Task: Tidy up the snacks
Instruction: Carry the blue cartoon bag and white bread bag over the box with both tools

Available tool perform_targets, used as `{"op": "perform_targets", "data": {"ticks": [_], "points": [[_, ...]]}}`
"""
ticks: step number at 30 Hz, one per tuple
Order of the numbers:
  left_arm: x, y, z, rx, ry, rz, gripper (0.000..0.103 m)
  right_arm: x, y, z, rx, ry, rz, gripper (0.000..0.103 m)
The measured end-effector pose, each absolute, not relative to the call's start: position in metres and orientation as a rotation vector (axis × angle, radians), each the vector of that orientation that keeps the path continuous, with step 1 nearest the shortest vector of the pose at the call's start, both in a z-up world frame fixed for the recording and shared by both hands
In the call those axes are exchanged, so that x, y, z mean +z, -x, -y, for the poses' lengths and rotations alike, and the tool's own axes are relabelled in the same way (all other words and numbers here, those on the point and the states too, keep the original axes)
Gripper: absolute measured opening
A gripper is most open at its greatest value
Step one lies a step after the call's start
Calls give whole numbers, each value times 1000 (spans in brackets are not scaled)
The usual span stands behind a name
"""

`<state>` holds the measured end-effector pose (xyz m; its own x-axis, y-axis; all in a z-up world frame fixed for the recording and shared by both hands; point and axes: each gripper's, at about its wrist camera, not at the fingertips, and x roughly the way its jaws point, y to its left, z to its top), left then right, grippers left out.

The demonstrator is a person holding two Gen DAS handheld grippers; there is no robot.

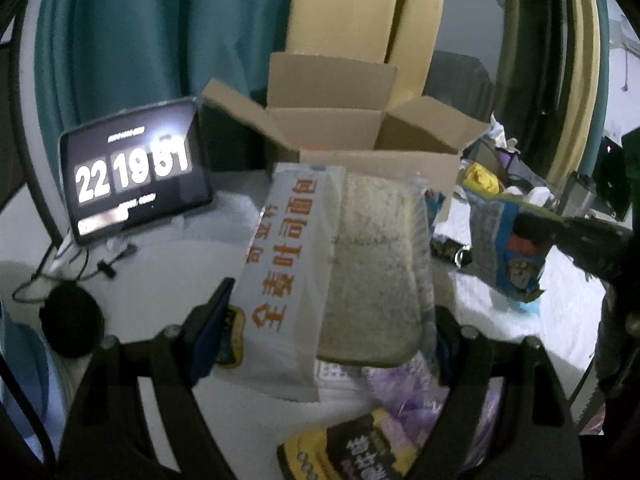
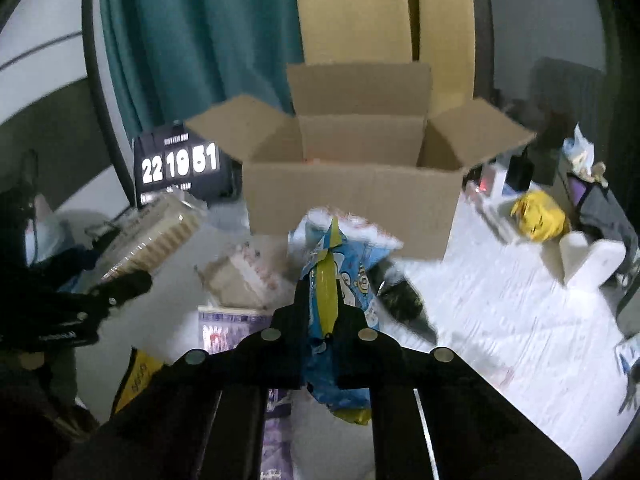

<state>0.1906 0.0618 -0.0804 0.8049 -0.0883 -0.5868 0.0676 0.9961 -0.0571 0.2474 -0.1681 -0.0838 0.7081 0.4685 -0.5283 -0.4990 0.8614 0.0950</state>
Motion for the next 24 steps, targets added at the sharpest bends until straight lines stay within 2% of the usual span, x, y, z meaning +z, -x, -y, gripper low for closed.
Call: {"op": "perform_targets", "data": {"ticks": [24], "points": [[-25,-298,-34,-69,-32,-506,83,-2,-350,204,556,16,-376,8]]}}
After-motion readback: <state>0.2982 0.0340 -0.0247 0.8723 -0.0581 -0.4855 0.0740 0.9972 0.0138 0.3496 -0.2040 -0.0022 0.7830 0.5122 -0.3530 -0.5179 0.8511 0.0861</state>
